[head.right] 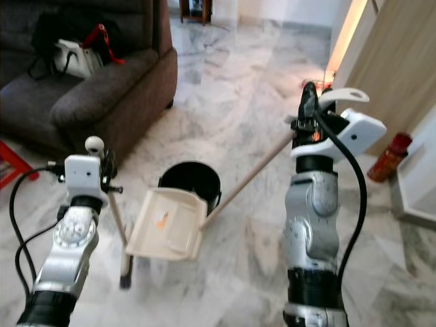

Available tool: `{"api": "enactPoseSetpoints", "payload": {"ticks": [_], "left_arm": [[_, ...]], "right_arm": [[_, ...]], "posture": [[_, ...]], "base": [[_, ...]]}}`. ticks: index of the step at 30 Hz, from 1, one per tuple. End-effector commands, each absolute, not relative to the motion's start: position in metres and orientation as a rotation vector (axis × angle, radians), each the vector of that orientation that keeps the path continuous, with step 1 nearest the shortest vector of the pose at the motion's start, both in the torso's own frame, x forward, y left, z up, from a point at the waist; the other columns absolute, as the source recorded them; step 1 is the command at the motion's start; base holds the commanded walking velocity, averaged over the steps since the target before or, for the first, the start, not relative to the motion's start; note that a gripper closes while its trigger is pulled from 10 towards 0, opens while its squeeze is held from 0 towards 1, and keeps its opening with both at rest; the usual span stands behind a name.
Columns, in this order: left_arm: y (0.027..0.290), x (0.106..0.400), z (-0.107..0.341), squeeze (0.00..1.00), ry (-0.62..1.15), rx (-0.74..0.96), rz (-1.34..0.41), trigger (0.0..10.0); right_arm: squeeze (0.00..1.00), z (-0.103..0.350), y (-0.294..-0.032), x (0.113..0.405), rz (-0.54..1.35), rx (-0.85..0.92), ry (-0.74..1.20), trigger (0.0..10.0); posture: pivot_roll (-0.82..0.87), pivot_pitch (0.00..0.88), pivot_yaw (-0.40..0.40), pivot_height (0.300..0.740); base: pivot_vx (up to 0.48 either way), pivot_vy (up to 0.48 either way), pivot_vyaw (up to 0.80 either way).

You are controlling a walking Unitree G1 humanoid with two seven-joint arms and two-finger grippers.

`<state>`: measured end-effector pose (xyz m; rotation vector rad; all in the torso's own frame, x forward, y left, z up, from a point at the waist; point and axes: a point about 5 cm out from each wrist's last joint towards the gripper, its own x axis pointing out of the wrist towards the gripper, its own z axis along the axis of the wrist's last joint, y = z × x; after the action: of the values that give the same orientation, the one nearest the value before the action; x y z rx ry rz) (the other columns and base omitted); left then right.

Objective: Sweep floor

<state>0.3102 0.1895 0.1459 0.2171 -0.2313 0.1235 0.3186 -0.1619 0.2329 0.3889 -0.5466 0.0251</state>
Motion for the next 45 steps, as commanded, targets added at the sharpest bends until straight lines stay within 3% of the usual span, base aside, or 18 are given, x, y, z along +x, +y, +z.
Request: {"api": "enactPoseSetpoints", "payload": {"ticks": [1,13,45], "left_arm": [[0.1886,0.3103,0.1584,0.00,-0.288,0.243,0.127,10.0],[0.1889,0.3103,0.1588,0.00,-0.291,0.242,0.132,10.0],[0.1899,0.3104,0.1586,0.00,-0.291,0.243,0.132,10.0]], "right_arm": [[0.00,0.2469,-0.1637,0.3144,0.031,0.425,-0.613,10.0],[0.00,0.2482,-0.1618,0.3139,0.046,0.412,-0.619,10.0],[0.00,0.2482,-0.1582,0.3141,0.073,0.433,-0.612,10.0]], "posture": [[0.13,0.067,0.004,0.740],[0.13,0.067,0.003,0.740],[0.13,0.066,0.002,0.740]], "base": [[0.296,0.000,0.00],[0.294,0.000,0.26],[0.295,0.000,0.00]]}}
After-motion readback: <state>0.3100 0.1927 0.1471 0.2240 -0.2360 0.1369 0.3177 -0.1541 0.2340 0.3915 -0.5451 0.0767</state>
